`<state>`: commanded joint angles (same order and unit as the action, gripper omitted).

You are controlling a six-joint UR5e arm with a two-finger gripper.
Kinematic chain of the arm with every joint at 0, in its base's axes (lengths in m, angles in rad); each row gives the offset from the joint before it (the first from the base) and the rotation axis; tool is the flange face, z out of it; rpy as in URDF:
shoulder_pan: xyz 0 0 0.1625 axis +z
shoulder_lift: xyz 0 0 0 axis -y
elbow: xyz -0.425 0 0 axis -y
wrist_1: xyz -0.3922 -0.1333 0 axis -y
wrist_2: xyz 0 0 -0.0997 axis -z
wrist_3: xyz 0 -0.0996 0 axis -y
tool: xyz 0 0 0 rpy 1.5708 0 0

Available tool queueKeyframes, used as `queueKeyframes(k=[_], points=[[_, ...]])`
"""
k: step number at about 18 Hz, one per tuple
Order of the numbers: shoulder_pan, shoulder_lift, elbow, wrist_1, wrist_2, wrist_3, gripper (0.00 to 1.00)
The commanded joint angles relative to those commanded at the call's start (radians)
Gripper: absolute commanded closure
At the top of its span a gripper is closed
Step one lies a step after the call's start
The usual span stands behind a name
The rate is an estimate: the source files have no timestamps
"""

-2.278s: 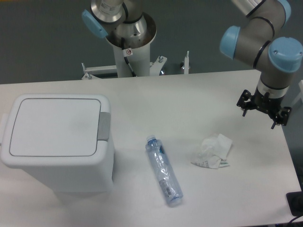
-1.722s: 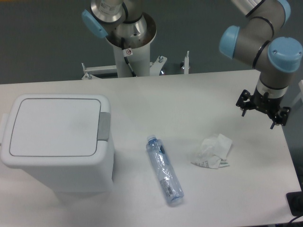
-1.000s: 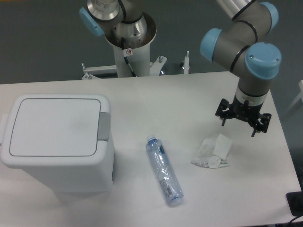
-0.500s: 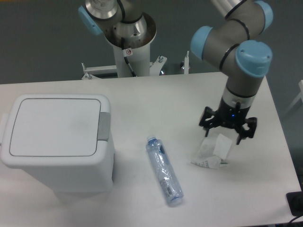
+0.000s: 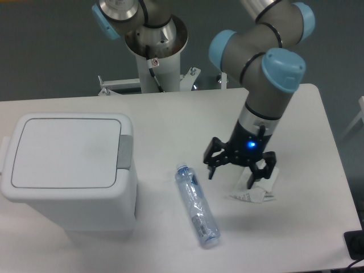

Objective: Open the trash can
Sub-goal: 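Move the open gripper across the table toward the trash can lid edge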

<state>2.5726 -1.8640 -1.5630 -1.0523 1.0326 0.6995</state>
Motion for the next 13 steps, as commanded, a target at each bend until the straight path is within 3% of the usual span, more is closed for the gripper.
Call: queueKeyframes(k=[7,13], points=[[-0.012,0.126,-0.023,0.014,-0.117,-0.055,0.0],[-0.086,0.154,-0.029,0.035,-0.118,-0.098,0.0]])
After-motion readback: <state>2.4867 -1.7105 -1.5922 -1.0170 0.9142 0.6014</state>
